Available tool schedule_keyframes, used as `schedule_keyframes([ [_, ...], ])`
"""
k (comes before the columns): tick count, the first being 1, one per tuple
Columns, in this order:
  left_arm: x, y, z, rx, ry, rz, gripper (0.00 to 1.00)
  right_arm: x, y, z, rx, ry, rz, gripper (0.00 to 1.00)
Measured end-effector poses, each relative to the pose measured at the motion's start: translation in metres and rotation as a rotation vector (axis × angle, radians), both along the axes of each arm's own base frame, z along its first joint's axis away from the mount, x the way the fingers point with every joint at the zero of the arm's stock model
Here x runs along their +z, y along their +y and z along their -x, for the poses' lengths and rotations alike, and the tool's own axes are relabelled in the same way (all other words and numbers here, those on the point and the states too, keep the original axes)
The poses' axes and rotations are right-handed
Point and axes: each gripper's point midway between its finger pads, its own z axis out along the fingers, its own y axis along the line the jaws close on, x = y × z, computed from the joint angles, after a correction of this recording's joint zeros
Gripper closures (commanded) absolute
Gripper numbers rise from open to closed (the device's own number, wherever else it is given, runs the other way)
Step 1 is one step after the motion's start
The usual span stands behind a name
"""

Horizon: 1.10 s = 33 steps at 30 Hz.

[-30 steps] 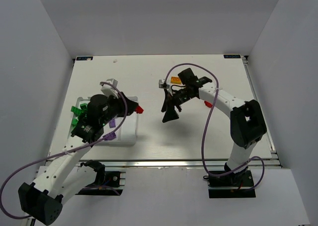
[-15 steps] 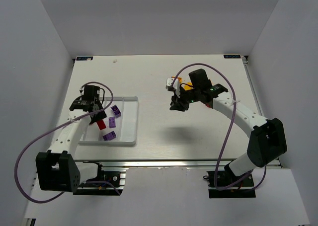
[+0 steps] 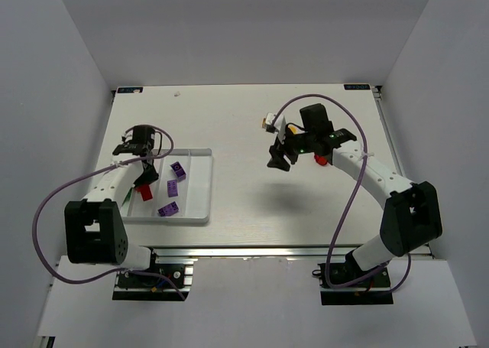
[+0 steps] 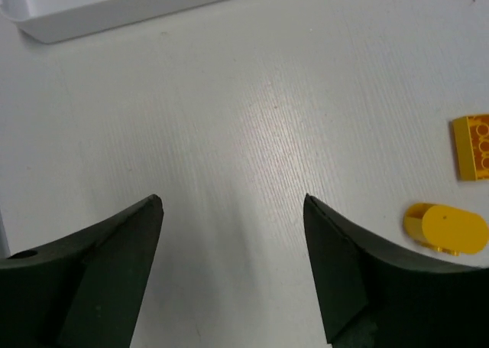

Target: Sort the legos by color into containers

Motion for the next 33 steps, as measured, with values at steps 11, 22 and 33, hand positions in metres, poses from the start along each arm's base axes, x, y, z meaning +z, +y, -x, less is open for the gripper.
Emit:
schedule_keyframes([
  [11, 0.024, -0.004, -0.021, 0.002, -0.099, 0.025, 0.02, -0.029, -0.061, -0.065, -0.414, 0.016, 0.104, 0.11],
  [22, 0.109, -0.058, -0.038, -0.090, -0.561, 0.331, 0.02, -0.055, -0.135, -0.109, -0.746, 0.112, 0.236, 0.38],
  [33, 0.109, -0.075, -0.030, -0.090, -0.617, 0.443, 0.02, -0.098, -0.178, -0.118, -0.906, 0.153, 0.444, 0.11],
])
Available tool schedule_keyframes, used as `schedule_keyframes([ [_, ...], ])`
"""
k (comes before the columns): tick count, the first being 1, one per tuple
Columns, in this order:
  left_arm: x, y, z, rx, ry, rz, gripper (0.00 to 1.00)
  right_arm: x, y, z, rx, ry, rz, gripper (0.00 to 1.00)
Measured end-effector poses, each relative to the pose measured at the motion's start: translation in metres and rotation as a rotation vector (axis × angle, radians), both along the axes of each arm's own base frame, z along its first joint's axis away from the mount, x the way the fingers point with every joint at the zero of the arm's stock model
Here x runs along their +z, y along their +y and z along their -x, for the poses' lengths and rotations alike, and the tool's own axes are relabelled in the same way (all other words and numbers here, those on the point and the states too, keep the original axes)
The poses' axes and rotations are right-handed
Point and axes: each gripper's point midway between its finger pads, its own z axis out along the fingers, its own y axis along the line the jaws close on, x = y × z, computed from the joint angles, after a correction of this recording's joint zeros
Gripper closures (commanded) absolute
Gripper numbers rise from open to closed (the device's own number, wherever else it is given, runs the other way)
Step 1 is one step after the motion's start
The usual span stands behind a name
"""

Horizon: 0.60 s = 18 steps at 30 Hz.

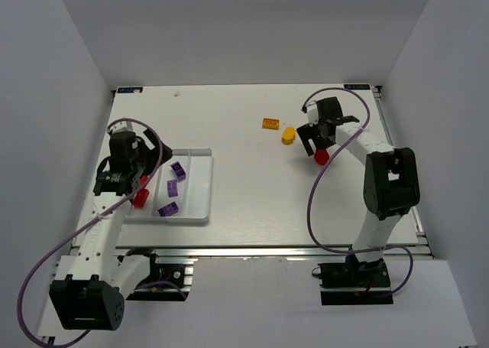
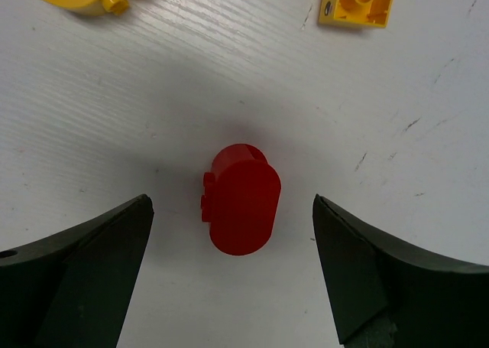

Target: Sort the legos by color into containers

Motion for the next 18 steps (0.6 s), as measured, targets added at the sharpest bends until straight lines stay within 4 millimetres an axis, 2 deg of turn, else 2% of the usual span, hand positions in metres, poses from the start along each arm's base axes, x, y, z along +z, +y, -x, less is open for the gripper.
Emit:
schedule_keyframes([
  [7, 0.014, -0.001, 0.003, 0.003, -0.051, 0.010, 0.02, -0.020, -0.006, -0.003, -0.035, 0.058, 0.008, 0.14],
  [13, 0.018, -0.001, 0.005, 0.005, -0.063, 0.013, 0.02, -0.041, -0.016, -0.003, -0.075, 0.114, 0.001, 0.19],
  [18, 0.023, -0.001, 0.008, 0.008, -0.077, 0.017, 0.02, -0.052, -0.023, 0.003, -0.099, 0.168, -0.033, 0.36],
])
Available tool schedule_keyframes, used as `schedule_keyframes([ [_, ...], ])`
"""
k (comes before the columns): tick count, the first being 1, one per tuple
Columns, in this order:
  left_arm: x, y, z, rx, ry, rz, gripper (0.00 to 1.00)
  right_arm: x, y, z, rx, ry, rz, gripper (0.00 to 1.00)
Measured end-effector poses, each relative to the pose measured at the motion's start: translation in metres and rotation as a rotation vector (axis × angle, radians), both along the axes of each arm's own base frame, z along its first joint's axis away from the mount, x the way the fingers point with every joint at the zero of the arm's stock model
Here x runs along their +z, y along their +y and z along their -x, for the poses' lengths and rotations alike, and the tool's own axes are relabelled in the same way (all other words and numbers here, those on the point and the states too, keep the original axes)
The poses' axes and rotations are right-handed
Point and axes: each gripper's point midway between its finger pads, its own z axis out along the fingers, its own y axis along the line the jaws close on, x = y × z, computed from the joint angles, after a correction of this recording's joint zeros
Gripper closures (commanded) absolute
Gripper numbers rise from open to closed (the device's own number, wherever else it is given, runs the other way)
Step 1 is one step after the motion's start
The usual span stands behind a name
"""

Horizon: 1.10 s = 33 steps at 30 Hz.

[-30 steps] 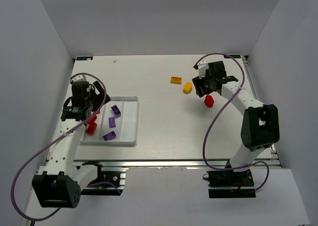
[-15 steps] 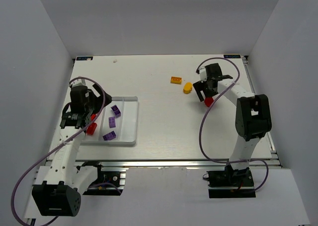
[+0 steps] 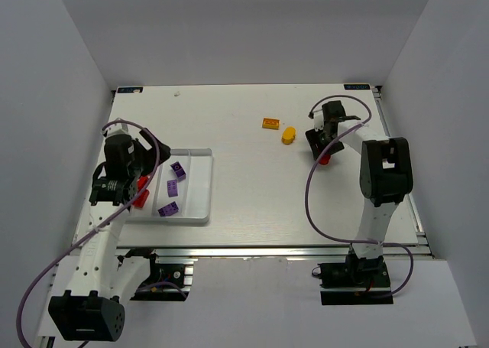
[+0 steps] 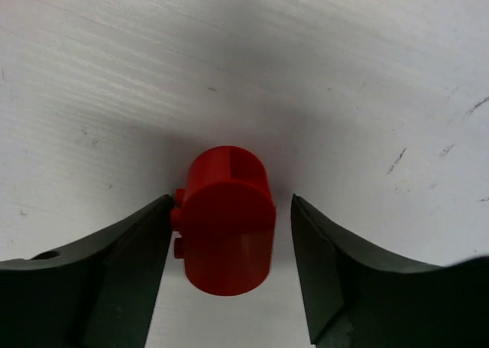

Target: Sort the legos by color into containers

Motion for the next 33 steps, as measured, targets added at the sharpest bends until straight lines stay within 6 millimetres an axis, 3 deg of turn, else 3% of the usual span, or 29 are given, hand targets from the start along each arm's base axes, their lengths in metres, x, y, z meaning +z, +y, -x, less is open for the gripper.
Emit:
schedule_keyframes([
  [2, 0.003, 0.000, 0.002, 0.001, -0.009, 0.002, 0.02, -0.001, 0.002, 0.002, 0.000, 0.013, -0.024, 0.43],
  [8, 0.012, -0.001, 0.005, 0.007, -0.040, 0.014, 0.02, -0.001, 0.015, 0.009, 0.041, 0.047, -0.112, 0.87],
  [10, 0.015, -0.001, 0.005, 0.006, -0.048, 0.022, 0.02, 0.002, 0.025, 0.011, 0.084, 0.056, -0.156, 0.93],
  [14, 0.018, -0.011, 0.006, -0.034, -0.055, 0.055, 0.02, 0.023, 0.057, 0.018, 0.266, 0.048, -0.284, 0.90],
  [19, 0.026, -0.035, 0.007, -0.152, -0.082, 0.128, 0.02, 0.089, 0.127, 0.044, 0.700, -0.050, -0.501, 0.90],
  [22, 0.030, -0.054, 0.008, -0.250, -0.098, 0.193, 0.02, 0.126, 0.174, 0.076, 0.952, -0.142, -0.578, 0.90],
  [25, 0.028, -0.073, 0.010, -0.344, -0.093, 0.263, 0.02, 0.156, 0.222, 0.121, 1.193, -0.234, -0.626, 0.91],
  [29, 0.015, -0.093, 0.018, -0.434, -0.061, 0.366, 0.02, 0.174, 0.268, 0.171, 1.414, -0.331, -0.640, 0.93],
  [33, 0.009, -0.105, 0.025, -0.479, -0.047, 0.445, 0.02, 0.176, 0.291, 0.181, 1.485, -0.395, -0.606, 0.93],
])
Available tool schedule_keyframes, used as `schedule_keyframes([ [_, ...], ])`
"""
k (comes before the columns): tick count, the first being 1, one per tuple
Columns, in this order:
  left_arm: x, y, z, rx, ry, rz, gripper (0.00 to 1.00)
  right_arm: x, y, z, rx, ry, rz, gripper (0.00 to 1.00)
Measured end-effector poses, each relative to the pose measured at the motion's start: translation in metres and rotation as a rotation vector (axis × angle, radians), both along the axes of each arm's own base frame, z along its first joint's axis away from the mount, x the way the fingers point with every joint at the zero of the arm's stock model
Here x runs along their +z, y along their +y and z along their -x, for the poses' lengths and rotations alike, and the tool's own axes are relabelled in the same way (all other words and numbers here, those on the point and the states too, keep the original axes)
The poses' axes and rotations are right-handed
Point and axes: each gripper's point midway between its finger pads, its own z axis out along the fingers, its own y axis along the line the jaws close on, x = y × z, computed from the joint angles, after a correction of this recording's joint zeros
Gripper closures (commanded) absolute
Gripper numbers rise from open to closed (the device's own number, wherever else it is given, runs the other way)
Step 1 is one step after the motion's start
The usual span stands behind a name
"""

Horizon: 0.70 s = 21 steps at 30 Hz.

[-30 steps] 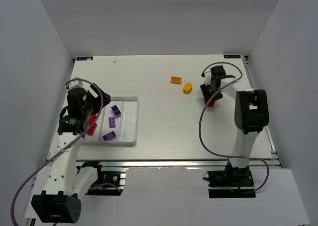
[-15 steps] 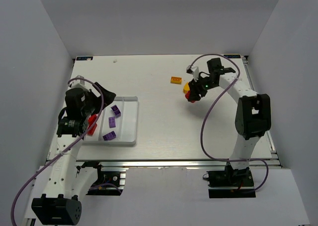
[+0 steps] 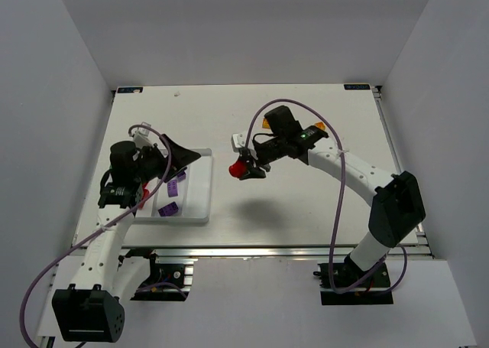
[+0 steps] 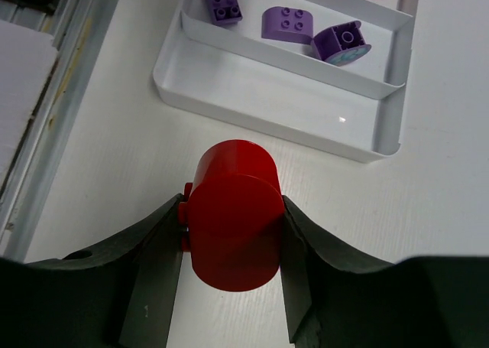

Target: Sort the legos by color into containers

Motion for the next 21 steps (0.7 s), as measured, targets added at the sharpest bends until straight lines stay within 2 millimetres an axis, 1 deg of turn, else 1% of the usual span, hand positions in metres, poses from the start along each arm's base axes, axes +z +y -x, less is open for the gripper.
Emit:
schedule_keyframes([
  [3, 0.000, -0.009, 0.005, -0.033, -0.002, 0.031, 0.02, -0.002, 0.008, -0.003, -0.014, -0.028, 0.007, 0.94],
  [6, 0.001, -0.024, 0.011, -0.081, -0.014, 0.057, 0.02, -0.008, 0.016, -0.006, -0.028, -0.041, 0.026, 0.94],
  [13, -0.012, -0.061, 0.031, -0.193, 0.007, 0.091, 0.02, -0.023, 0.037, -0.004, -0.039, -0.033, 0.069, 0.94],
  [16, -0.014, -0.068, 0.031, -0.205, 0.008, 0.088, 0.02, -0.022, 0.042, -0.002, -0.039, -0.036, 0.072, 0.95],
  [21, -0.021, -0.070, 0.027, -0.195, 0.019, 0.071, 0.02, -0.017, 0.044, -0.005, -0.058, -0.043, 0.069, 0.96],
])
